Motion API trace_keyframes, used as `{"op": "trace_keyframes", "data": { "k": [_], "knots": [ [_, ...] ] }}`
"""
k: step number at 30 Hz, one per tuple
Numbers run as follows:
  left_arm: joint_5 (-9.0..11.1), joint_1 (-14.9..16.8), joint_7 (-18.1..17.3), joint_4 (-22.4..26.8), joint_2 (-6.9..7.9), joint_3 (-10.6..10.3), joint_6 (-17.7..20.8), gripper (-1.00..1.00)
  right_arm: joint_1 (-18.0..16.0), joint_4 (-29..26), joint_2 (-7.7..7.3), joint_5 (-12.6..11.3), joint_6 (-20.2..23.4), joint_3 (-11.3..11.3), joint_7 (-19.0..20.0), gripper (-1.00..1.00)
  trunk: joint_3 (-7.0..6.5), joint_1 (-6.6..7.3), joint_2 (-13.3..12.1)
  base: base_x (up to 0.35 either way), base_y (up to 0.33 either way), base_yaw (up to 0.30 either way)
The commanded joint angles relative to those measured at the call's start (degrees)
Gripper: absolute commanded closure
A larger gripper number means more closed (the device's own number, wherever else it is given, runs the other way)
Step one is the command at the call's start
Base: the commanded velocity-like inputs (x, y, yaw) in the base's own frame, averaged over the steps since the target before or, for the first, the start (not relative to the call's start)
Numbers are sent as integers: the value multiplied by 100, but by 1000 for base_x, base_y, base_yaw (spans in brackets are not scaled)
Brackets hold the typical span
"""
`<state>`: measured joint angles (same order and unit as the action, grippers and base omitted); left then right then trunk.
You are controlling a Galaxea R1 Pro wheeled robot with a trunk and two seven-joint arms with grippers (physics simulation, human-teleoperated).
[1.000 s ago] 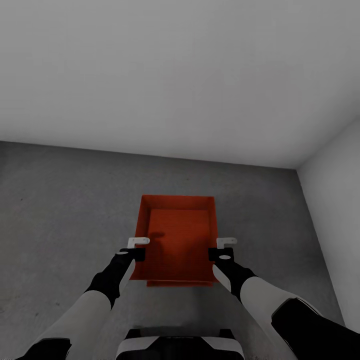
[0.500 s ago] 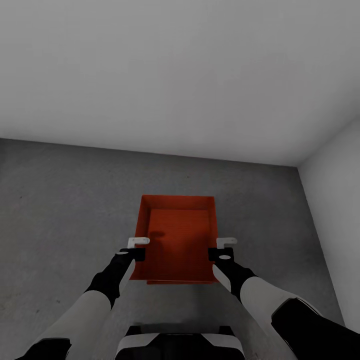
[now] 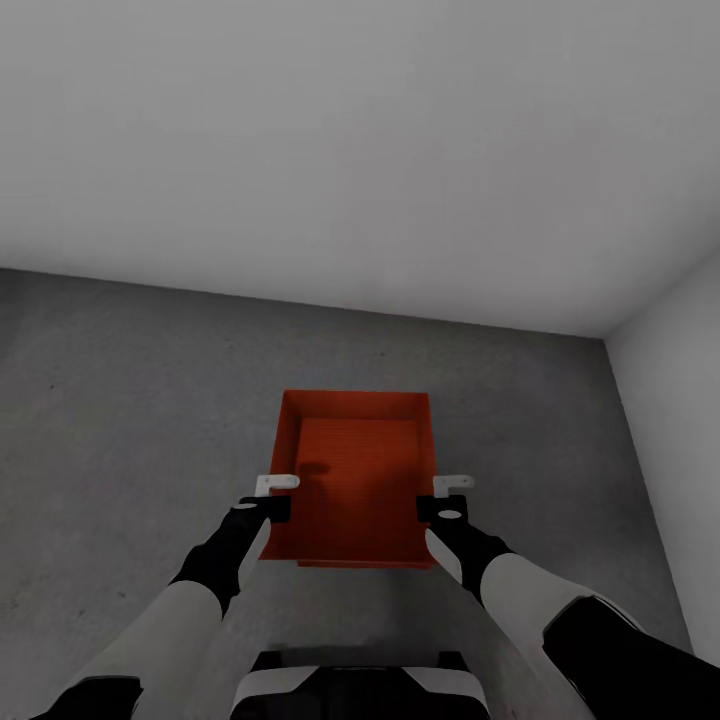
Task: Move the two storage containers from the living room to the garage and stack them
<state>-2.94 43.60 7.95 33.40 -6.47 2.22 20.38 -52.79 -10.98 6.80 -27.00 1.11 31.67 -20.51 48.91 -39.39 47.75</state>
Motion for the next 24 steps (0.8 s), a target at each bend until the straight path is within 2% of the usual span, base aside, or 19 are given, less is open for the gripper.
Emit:
{"op": "trace_keyframes", "data": {
  "k": [1,24],
  "knots": [
    [-22,-1,-15,0,-214,95,36,100,-3,-18,49,95,-84,-97,-6,100,3,-1,4,0,0,4],
    [-14,-1,-13,8,-214,97,36,100,-3,-18,50,96,-84,-91,-14,100,3,-1,4,0,0,0]
  ]
}}
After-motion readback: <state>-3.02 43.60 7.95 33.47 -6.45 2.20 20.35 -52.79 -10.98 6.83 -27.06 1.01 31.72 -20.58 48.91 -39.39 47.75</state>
